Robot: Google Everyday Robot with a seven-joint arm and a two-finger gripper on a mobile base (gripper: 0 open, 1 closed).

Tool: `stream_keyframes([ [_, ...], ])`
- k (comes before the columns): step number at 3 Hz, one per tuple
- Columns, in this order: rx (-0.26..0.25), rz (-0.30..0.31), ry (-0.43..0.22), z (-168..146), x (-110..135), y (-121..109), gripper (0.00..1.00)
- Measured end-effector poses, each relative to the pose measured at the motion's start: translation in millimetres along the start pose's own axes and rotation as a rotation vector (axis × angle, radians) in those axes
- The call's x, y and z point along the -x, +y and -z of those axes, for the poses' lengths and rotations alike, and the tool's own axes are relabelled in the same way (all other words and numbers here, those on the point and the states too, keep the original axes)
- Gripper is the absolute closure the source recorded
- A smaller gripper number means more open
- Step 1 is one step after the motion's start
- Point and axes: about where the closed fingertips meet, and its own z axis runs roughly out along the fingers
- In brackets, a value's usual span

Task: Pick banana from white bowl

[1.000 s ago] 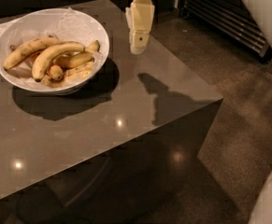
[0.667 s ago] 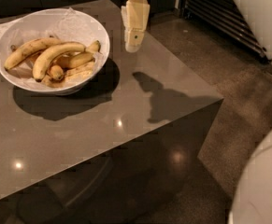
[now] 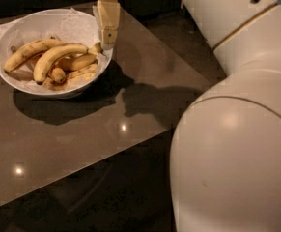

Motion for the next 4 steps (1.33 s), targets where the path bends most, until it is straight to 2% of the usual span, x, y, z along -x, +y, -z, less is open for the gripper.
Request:
stream_keyframes([
  [1,0.012,0.042,-0.001,-19,16,-18,0.07],
  [2,0.027,0.078,0.030,-35,25,-27,0.17],
  [4,0.075,0.088,0.114,-66,24,-32,0.19],
])
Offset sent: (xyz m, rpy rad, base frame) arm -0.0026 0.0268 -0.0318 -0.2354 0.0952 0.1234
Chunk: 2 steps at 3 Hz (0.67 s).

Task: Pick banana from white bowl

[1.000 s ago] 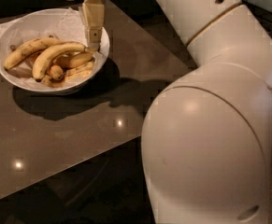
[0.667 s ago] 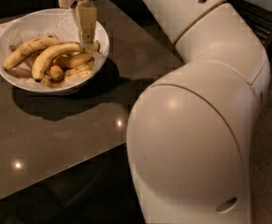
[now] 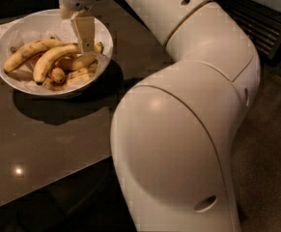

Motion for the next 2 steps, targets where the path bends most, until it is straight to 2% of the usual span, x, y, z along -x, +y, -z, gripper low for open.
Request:
stream_keyframes([
  [1,0.028,0.001,0.015,-12.9,-0.4,1.0,0.34],
  [2,0.050,0.000,0.023,-21.7,-0.7,2.3,0.35],
])
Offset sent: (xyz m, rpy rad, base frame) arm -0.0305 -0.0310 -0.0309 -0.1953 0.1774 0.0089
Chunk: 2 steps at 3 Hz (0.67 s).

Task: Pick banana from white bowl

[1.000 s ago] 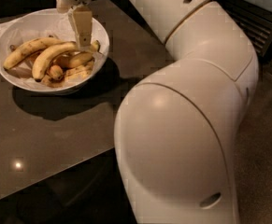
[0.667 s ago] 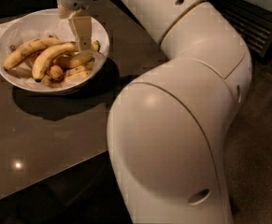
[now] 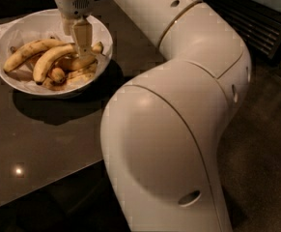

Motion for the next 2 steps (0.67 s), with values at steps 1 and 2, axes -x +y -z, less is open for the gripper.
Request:
stream_keyframes([
  [1,0.012,-0.002,0.003,-5.2,-0.9,-0.7,0.34],
  [2,0.020,0.000,0.000,-9.9,0.1,-3.7,0.34],
])
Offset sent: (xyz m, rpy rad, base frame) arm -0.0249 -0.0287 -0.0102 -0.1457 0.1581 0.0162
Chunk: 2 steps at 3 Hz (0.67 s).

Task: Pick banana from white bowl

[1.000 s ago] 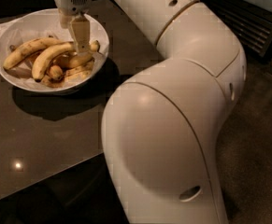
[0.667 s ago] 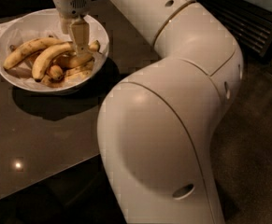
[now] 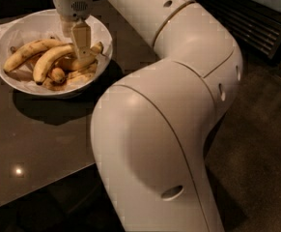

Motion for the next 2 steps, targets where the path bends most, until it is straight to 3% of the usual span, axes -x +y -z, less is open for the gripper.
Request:
stream_keyframes([
  [2,0.018,0.007,-0.027,-11.3,6.3,-7.3,0.31],
])
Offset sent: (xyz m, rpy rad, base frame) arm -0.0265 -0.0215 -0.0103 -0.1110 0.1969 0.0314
